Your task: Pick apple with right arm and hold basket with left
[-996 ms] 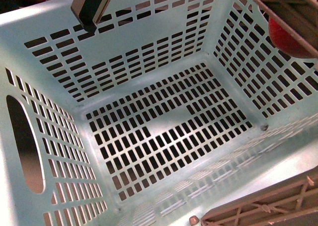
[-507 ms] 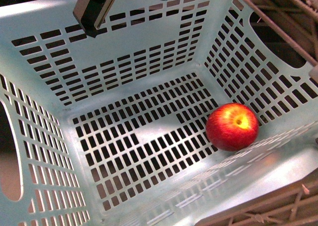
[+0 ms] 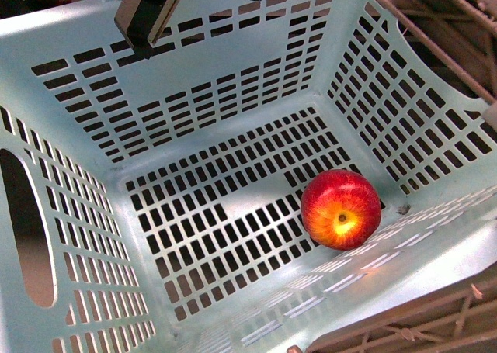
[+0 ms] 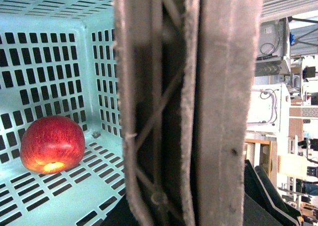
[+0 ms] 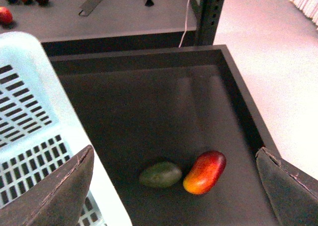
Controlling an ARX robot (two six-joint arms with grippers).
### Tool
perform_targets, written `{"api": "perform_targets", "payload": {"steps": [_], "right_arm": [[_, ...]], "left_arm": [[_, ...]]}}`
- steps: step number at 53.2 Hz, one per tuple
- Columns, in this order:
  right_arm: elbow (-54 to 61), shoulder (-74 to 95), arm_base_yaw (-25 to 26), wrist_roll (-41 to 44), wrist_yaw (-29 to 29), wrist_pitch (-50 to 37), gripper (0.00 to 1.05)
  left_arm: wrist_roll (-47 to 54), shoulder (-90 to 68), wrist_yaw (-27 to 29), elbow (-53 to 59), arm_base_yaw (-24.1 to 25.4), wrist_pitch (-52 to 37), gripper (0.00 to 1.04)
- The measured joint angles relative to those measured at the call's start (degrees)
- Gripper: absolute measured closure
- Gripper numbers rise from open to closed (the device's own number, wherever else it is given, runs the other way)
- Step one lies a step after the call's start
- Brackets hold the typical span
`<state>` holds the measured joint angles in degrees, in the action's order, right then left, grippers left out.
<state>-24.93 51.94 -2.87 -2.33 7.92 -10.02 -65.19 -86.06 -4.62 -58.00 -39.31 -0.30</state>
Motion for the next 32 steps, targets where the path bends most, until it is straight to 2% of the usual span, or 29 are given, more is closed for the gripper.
{"api": "perform_targets", "payload": {"steps": [21, 23, 27, 28, 32], "right_arm": [[0.3, -0.6, 0.4, 0.4, -0.4, -0.1, 0.09], [3.0, -0.5, 1.7, 0.9, -4.9, -8.0, 0.16], [6.7, -0.9, 2.3, 1.2, -7.1, -16.7, 0.24], [8.6, -1.4, 2.5, 1.4, -7.6, -20.6, 0.3], [11.9, -4.0, 2.6, 1.8, -7.8, -24.3, 0.45]], "left_arm": [[0.0, 0.0, 0.1, 0.0, 0.0, 0.0, 0.89], [0.0, 0.0, 0.1, 0.0, 0.0, 0.0, 0.89], [0.0, 0.0, 0.1, 0.0, 0.0, 0.0, 0.89], [0.0, 0.0, 0.1, 0.0, 0.0, 0.0, 0.89], [0.0, 0.0, 0.2, 0.0, 0.0, 0.0, 0.89]]}}
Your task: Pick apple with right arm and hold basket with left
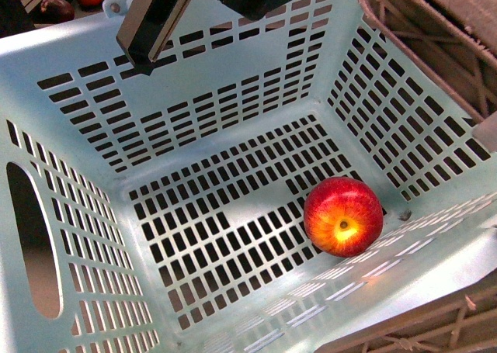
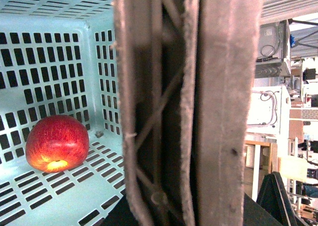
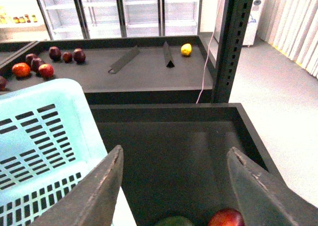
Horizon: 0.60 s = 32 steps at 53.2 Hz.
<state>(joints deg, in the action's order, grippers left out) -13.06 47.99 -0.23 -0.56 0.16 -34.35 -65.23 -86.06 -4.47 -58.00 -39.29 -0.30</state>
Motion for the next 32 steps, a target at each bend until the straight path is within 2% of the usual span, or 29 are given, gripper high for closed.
{"api": "perform_targets", "payload": {"steps": [7, 15, 32], "right_arm": [[4.2, -4.7, 0.0, 0.2, 0.0, 0.5, 0.75], [6.6, -9.0, 0.0, 0.2, 0.0, 2.3, 1.01], [9.7, -17.3, 0.0, 0.3, 0.0, 7.3, 1.03]], "left_arm": [[0.0, 0.0, -0.2, 0.0, 0.0, 0.0, 0.89], [0.0, 0.0, 0.0, 0.0, 0.0, 0.0, 0.89], [0.0, 0.0, -0.1, 0.0, 0.0, 0.0, 0.89]]}}
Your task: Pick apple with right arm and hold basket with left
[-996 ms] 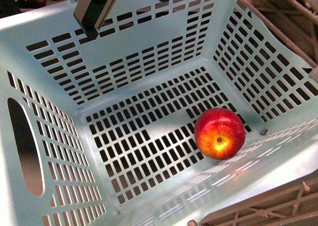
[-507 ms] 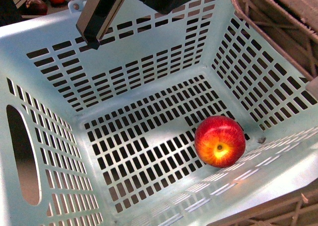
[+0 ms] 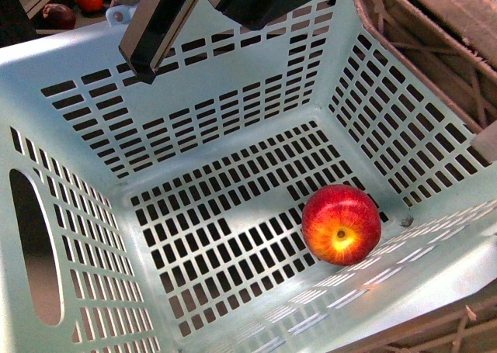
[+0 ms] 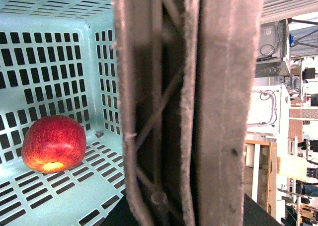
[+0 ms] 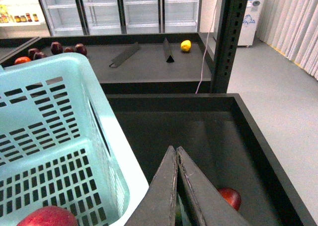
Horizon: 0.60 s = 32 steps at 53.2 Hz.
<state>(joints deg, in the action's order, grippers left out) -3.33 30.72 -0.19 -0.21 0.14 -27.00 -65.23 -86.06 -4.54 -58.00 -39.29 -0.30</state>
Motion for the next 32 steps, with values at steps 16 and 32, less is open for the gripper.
{"api": "perform_targets", "payload": {"steps": [16, 32], "right_arm": [[2.3, -5.6, 0.0, 0.0, 0.1, 2.1, 1.03], [2.3, -14.0, 0.0, 0.0, -0.1, 10.2, 1.03]], "left_arm": [[0.0, 0.0, 0.0, 0.0, 0.0, 0.0, 0.89], [0.0, 0.0, 0.0, 0.0, 0.0, 0.0, 0.89]]}}
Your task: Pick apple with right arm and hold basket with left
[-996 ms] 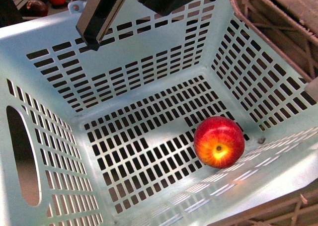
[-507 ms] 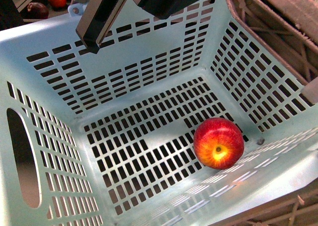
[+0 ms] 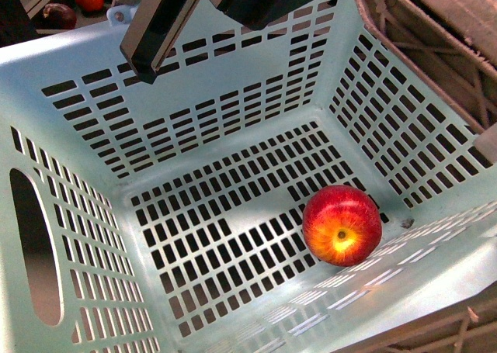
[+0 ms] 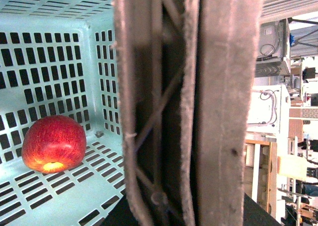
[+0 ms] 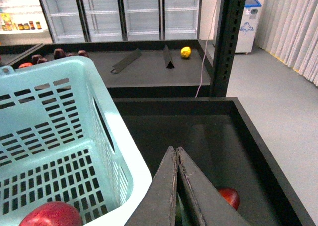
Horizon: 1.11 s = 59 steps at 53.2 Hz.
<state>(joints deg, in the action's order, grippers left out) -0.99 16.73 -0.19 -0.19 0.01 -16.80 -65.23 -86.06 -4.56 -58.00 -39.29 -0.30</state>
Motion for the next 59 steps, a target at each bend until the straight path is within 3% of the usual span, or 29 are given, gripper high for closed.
{"api": "perform_targets", "payload": {"steps": [21, 26, 38, 46, 59], "right_arm": [[0.0, -6.9, 0.0, 0.0, 0.0, 7.0, 1.03], [0.0, -14.3, 0.0, 0.0, 0.1, 15.9, 1.03], [0.0, -16.3, 0.0, 0.0, 0.1, 16.7, 1.01], [0.0, -16.3, 0.0, 0.0, 0.1, 16.7, 0.75], [0.0, -16.4, 0.0, 0.0, 0.1, 16.7, 0.19]], "left_arm": [[0.0, 0.0, 0.0, 0.0, 0.0, 0.0, 0.89], [0.0, 0.0, 0.0, 0.0, 0.0, 0.0, 0.89], [0.0, 0.0, 0.0, 0.0, 0.0, 0.0, 0.89], [0.0, 0.0, 0.0, 0.0, 0.0, 0.0, 0.89], [0.0, 0.0, 0.0, 0.0, 0.0, 0.0, 0.89]]}}
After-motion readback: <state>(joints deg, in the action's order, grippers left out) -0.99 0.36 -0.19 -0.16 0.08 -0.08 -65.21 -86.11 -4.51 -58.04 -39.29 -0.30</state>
